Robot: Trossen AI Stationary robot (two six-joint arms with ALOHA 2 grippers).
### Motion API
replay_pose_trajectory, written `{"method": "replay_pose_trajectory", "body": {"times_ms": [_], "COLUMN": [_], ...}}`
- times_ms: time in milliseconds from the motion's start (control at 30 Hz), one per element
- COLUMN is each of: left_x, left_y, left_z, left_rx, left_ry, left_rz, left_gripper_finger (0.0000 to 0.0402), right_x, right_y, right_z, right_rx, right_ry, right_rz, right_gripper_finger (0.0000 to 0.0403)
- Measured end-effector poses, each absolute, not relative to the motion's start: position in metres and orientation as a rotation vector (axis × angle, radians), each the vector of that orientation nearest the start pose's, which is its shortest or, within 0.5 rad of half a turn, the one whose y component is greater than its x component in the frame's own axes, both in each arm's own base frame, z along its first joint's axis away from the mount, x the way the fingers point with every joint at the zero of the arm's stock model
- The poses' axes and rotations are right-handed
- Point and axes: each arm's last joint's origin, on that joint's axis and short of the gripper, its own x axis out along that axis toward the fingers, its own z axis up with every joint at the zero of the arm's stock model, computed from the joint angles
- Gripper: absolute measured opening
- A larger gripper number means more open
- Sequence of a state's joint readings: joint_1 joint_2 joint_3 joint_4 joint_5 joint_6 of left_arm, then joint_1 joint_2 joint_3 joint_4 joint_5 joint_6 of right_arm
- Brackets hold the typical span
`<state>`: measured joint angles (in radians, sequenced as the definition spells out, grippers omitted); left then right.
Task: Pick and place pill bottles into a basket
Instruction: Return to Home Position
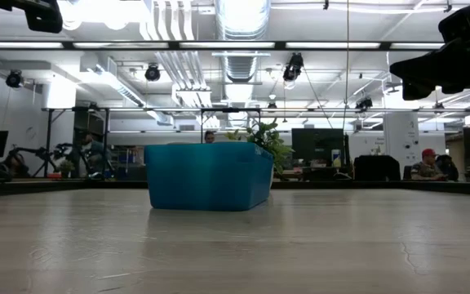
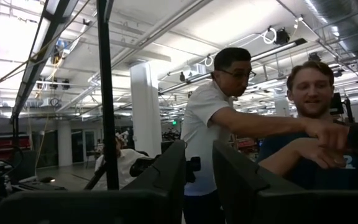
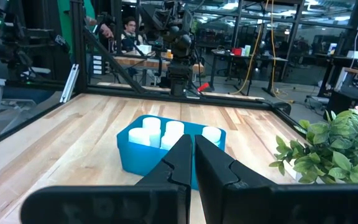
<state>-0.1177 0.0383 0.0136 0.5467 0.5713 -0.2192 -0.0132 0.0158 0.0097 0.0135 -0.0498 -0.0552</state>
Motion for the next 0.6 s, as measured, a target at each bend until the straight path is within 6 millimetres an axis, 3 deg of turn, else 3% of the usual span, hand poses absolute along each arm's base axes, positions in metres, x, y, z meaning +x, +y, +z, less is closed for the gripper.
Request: {"method": "replay_pose_trajectory", "body": {"times_ms": [167, 600], "left_x": [0.0792, 0.0801], "left_y": [-0.0251, -0.0252], "left_z": [0.2142, 0.2127], "left_rx": [-0.084, -0.095], "left_ry": [-0.463, -0.444], "left_rz": [-0.727, -0.728], "left_gripper_finger": [0.0089, 0.0243], "right_x": [0.0981, 0.098], "right_y": [0.0001, 0.0002], "right_z": [0.1669, 0.167], "right_rx": [-0.056, -0.055], "right_ry": [-0.008, -0.009], "right_rz": [0.036, 0.036], "right_gripper_finger": [0.0009, 0.0009]}}
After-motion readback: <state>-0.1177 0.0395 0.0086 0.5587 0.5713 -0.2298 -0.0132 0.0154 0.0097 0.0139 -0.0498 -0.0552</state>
